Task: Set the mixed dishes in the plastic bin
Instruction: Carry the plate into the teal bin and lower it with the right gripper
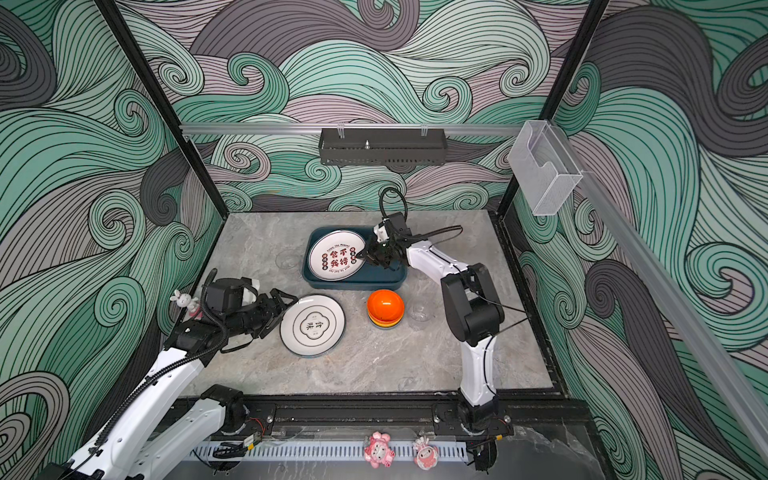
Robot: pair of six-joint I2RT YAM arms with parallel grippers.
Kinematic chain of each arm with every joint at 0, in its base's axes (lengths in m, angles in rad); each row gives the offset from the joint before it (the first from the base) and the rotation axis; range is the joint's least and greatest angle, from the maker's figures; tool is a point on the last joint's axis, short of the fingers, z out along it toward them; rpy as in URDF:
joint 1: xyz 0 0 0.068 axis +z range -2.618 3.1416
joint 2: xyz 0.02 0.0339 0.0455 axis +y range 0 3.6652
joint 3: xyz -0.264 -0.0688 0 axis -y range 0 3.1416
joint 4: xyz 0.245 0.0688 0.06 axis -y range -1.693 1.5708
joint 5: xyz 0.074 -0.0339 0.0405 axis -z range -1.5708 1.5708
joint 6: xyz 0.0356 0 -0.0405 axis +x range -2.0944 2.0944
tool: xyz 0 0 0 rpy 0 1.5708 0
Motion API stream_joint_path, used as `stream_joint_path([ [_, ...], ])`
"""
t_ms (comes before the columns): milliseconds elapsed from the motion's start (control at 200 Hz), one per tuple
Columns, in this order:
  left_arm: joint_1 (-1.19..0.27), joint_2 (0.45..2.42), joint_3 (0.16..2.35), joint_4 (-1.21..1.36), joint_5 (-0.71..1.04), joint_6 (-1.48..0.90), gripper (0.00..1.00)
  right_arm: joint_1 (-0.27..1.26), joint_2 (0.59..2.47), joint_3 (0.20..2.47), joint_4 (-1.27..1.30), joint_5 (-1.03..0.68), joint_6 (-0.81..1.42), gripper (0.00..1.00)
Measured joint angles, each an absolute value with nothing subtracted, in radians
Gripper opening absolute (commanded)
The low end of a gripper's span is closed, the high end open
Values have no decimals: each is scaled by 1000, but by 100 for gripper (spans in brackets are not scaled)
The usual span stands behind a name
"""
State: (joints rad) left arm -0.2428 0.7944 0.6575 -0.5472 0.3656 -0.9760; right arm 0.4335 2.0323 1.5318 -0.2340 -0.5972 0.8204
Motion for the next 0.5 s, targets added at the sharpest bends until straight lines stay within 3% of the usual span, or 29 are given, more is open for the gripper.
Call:
stream_joint_path([
  [500, -242, 861, 627, -554, 327, -971, 86, 426, 2247, 1689, -253, -575, 823, 0],
])
